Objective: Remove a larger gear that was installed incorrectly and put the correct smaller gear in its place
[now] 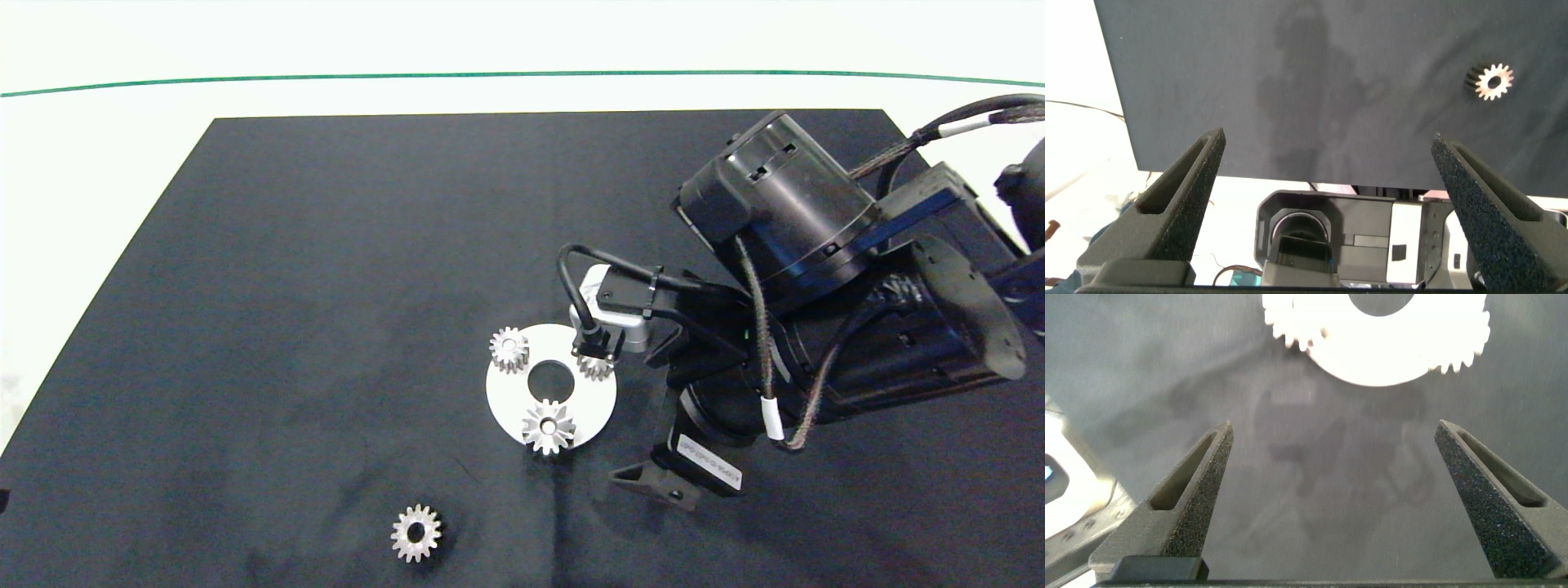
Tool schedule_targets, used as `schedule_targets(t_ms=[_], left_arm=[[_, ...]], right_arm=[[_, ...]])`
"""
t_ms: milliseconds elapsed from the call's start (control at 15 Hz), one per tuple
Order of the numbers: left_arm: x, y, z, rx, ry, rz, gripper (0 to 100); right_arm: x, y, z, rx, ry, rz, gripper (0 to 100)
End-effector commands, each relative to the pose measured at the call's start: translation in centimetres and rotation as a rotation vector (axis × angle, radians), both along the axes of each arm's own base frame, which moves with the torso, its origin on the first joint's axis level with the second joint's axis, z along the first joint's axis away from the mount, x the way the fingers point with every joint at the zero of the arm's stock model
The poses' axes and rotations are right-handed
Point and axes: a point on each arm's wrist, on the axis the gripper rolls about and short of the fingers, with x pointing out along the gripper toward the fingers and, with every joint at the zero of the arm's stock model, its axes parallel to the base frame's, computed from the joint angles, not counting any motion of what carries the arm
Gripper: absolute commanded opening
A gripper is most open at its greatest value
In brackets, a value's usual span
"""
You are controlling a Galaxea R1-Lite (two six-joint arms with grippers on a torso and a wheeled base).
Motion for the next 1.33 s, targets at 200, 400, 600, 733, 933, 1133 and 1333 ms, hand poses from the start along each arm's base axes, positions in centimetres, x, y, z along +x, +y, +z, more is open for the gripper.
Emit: schedule_targets(t_ms=[200,400,600,733,933,1133,1333], left_arm=[[-0.8,0.1,0.1,0.01,-0.016,-0.009,100],[-1.0,0.1,0.1,0.011,-0.022,-0.009,100],[-1.2,0.1,0.1,0.013,-0.028,-0.012,100],[-1.2,0.1,0.1,0.017,-0.027,-0.015,100],[-1.2,0.1,0.1,0.017,-0.028,-0.015,100],[-1.2,0.1,0.1,0.017,-0.028,-0.015,100],[-1.2,0.1,0.1,0.017,-0.028,-0.015,100]], right_arm=[[0.1,2.4,-1.7,-0.057,-0.008,0.092,100],[0.5,3.1,-1.8,-0.082,-0.035,0.109,100],[0.9,3.6,-2.2,-0.083,-0.049,0.121,100],[1.3,4.1,-2.4,-0.072,-0.069,0.131,100],[1.8,5.4,-3.2,-0.062,-0.079,0.127,100],[1.6,6.9,-3.7,-0.043,-0.079,0.025,100],[1.0,6.8,-3.6,-0.07,-0.059,0.024,100]])
